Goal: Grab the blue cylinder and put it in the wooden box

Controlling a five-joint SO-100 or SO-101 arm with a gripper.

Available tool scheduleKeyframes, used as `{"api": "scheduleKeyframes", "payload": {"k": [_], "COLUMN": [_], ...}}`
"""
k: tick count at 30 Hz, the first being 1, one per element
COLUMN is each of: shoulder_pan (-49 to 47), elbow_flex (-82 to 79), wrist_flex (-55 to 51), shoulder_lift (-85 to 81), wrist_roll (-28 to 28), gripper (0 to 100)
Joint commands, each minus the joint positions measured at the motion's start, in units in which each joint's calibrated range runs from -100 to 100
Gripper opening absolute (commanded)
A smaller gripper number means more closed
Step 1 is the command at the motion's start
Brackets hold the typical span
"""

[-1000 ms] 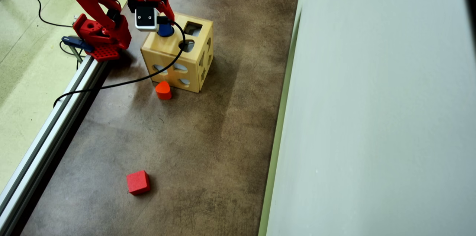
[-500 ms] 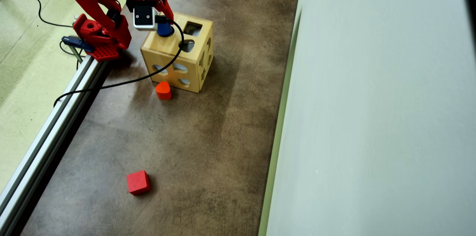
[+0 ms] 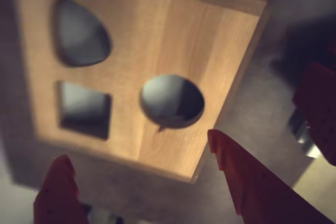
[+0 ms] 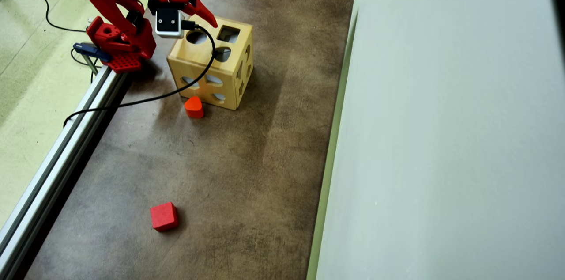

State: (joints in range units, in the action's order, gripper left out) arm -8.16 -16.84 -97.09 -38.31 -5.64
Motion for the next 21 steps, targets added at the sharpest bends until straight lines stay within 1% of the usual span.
{"api": "scheduleKeyframes", "payload": {"k": [1,7,12,16,21], "shoulder_pan": [0.1,0.1,0.1,0.2,0.3], "elbow_flex": [9.3,18.8,19.3,18.7,18.6], "wrist_flex": [-0.7,-0.7,-0.7,-0.8,-1.0], "shoulder_lift": [-10.4,-28.4,-42.4,-47.6,-48.7], "wrist_roll": [-0.2,0.1,-0.1,0.1,0.1], "gripper": [39,39,39,39,39]}}
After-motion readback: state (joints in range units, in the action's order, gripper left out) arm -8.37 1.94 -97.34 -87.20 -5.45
